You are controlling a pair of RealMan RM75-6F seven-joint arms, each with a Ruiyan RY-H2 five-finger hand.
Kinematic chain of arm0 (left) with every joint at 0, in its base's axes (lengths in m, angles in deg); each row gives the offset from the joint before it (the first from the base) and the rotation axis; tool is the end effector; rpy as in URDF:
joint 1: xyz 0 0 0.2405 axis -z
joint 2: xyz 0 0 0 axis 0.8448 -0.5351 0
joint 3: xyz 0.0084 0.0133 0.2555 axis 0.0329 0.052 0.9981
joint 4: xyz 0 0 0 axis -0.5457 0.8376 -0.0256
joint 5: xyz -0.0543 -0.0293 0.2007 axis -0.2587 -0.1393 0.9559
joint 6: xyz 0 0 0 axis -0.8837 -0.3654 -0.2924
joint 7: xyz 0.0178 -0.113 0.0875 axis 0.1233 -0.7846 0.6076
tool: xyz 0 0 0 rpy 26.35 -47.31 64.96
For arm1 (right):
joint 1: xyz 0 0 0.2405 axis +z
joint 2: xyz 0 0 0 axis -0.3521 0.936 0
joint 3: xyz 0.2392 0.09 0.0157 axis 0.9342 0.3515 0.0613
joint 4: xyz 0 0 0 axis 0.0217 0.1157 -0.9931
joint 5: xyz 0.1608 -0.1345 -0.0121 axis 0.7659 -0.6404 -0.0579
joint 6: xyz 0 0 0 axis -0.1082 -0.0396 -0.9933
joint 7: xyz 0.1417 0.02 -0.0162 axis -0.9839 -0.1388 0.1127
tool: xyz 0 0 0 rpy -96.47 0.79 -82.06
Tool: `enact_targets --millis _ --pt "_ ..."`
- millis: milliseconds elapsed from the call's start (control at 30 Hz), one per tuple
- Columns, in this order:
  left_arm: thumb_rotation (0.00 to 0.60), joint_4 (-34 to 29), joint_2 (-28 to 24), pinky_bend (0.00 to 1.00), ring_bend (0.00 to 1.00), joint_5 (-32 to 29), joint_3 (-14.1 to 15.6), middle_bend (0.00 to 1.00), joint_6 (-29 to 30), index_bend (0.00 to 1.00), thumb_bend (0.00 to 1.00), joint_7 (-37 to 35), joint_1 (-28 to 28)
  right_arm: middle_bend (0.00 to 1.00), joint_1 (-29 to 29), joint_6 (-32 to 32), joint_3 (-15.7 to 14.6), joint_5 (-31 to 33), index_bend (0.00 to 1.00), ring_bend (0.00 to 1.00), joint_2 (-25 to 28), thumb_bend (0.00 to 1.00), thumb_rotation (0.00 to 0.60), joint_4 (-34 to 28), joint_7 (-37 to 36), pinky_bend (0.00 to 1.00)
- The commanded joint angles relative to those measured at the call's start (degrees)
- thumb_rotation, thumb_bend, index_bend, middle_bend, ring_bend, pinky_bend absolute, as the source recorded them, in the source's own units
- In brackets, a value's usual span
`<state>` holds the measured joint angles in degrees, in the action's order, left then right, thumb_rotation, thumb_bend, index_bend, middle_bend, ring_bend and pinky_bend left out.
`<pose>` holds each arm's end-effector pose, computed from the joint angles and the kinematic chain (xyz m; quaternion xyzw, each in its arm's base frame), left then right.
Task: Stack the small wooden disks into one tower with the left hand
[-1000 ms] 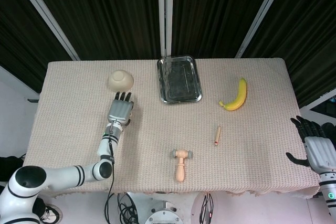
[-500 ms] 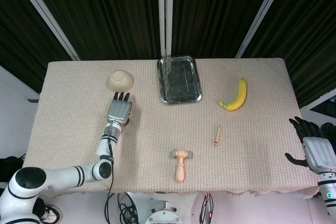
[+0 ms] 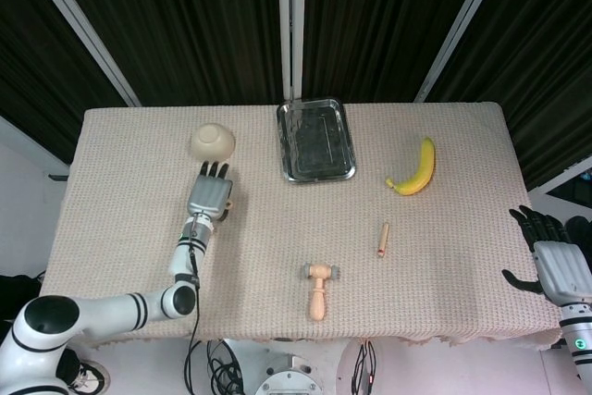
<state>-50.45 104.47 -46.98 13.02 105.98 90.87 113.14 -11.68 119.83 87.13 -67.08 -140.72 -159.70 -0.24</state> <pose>-0.1336 0.3908 -0.0608 -0.7379 -0.3536 -0.2246 0.5292 -0.3158 -0.1986 0.1812 0.6077 -0.4550 0.3195 0.5671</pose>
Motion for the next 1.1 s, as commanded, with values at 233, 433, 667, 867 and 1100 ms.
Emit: enact_targets --millis 233,433,667,867,1100 --pt "0.6 -8.7 -4.9 0.0 0.0 4.2 -2.0 0.1 2.0 0.54 0.28 -2.5 -0.5 0.0 0.0 0.0 -0.1 -0.1 0.0 0.0 -0.1 0.14 0.6 0.0 0.1 0.0" --pt "0.6 -22.7 -13.9 0.0 0.0 -0.9 -2.8 0.12 4.9 0.54 0.28 1.8 -1.1 0.0 0.1 -0.1 -0.2 -0.3 0.0 0.0 -0.2 0.14 0.6 -0.2 0.4 0.0" --pt "0.6 -32.1 -20.9 0.0 0.0 -6.6 -0.2 0.12 6.5 0.54 0.28 1.6 -3.7 0.0 -0.3 0.9 -0.4 -1.2 0.0 0.0 0.2 0.15 0.6 -0.8 0.4 0.0" --pt "0.6 -33.6 -21.5 0.0 0.0 -2.6 3.5 0.13 6.4 0.54 0.28 -0.8 -5.6 0.0 -0.5 1.2 -0.5 -1.5 0.0 0.0 0.3 0.15 0.6 -1.1 0.5 0.0" --pt "0.6 -31.4 -19.3 0.0 0.0 -0.8 5.4 0.13 6.2 0.54 0.28 -2.3 -6.0 0.0 -0.5 1.1 -0.6 -1.5 0.0 0.0 0.4 0.15 0.6 -1.3 0.8 0.0"
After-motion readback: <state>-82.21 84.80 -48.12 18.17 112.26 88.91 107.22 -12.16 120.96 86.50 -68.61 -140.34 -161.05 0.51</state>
